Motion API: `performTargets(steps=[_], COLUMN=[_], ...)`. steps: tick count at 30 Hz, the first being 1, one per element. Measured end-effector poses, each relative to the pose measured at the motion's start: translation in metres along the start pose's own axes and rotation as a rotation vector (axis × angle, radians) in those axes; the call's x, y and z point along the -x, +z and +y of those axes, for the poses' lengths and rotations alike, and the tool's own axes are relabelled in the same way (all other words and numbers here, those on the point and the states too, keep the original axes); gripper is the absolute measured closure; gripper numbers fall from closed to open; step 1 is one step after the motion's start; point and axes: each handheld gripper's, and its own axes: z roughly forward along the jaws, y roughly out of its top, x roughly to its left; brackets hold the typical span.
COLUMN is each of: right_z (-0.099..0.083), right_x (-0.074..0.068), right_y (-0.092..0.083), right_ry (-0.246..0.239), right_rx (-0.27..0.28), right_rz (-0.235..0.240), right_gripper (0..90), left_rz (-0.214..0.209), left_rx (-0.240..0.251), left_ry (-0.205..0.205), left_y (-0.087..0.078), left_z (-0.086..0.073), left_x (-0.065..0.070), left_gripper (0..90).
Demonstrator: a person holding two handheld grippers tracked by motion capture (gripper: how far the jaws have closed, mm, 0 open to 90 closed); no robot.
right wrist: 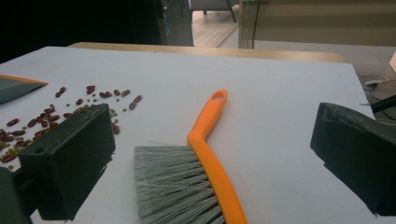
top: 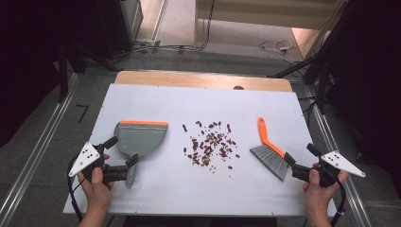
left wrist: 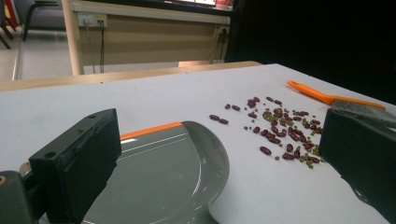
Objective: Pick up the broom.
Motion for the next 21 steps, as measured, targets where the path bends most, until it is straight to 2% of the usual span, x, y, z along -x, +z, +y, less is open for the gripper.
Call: performTargets(steps=[7,12,13,14,19,21], right_z=[0.006,0.015,0.018,0.026,0.041,0.047], right_x=[-0.008,-0.013,-0.014,-0.015,-0.014,-0.013], right_y=[0.007,0.016,0.018,0.022,0.032,0.040], right_ry=[-0.022,-0.013,-0.027,-0.062,-0.059,-0.069], right_rx=[-0.038,-0.065,-0.081,-0.097,-0.136,-0.178], right_rz=[-0.016,0.005,0.002,0.009,0.006,-0.005], right_gripper=[0.0,0.0,0.0,0.0,0.0,0.0], left_rz=[0.005,0.010,0.011,0.011,0.005,0.001], left_rx=[-0.008,-0.007,-0.008,-0.009,-0.024,-0.030], left_ry=[0.000,-0.009,-0.009,-0.009,0.006,0.005], left_y=[0.001,0.000,0.000,0.000,0.000,0.001], left_z=[0.000,0.001,0.001,0.001,0.002,0.002], left_x=[-0.001,-0.003,-0.003,-0.003,-0.003,-0.004], left_gripper=[0.0,0.0,0.0,0.0,0.0,0.0])
